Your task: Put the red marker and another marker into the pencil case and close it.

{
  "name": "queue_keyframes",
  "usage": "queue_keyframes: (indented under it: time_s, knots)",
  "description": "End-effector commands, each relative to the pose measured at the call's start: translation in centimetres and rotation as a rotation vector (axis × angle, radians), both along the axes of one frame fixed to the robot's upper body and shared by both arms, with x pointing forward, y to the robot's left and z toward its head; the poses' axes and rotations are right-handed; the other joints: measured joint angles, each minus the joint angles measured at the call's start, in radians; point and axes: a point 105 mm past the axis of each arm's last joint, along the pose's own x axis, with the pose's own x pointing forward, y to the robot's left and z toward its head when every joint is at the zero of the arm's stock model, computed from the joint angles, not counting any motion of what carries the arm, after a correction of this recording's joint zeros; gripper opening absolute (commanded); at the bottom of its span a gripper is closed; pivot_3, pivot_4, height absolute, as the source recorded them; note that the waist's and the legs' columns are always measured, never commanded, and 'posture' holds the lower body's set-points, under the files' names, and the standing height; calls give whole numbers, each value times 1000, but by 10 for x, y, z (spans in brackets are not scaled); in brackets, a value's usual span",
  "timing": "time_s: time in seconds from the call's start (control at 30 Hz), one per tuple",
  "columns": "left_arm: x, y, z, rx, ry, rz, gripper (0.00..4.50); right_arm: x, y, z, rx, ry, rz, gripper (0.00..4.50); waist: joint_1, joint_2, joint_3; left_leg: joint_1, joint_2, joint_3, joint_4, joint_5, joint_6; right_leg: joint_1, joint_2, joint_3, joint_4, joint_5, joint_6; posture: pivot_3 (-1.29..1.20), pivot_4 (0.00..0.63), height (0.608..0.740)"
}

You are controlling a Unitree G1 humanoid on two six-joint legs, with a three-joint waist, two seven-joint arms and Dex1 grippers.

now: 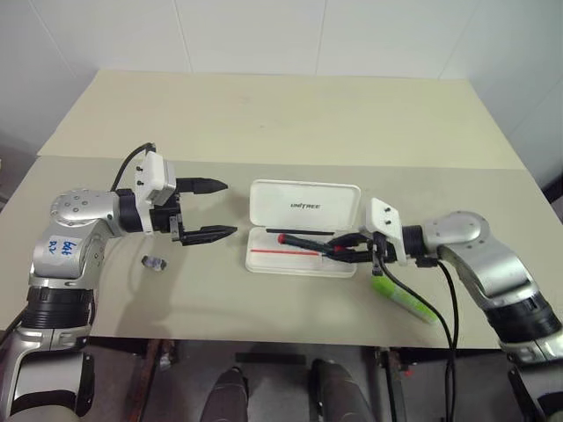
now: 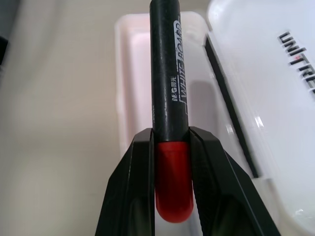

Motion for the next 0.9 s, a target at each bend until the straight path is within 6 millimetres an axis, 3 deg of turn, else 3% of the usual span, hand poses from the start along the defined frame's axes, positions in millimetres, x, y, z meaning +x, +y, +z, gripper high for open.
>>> queue_keyframes:
  time_s: [0.03, 0.37, 0.67, 0.9]
  knots:
    - [-4, -1, 7, 6, -42, -3, 4500, 7, 11, 2, -54, -42, 91, 651, -1, 0, 0, 0, 0, 0, 0, 0, 0, 0, 0, 0, 0, 0, 0, 0, 150, 740]
    - [-9, -2, 5, -2, -42, 10, 4500, 26, 30, -5, -72, -46, 138, 651, 0, 0, 0, -1, 0, 0, -1, 0, 0, -1, 0, 0, 1, 0, 0, 0, 150, 740]
    - [-10, -1, 7, -1, -46, 17, 4500, 32, 29, -9, -75, -29, 125, 651, 0, 0, 0, -1, 0, 0, -1, 0, 0, -1, 0, 0, 1, 0, 0, 0, 150, 740]
    - [-8, -4, 8, -2, -49, 6, 4500, 33, 26, -1, -67, -66, 118, 3054, -1, 0, 0, 0, 0, 0, -1, 0, 0, -1, 0, 0, 1, 0, 0, 0, 150, 740]
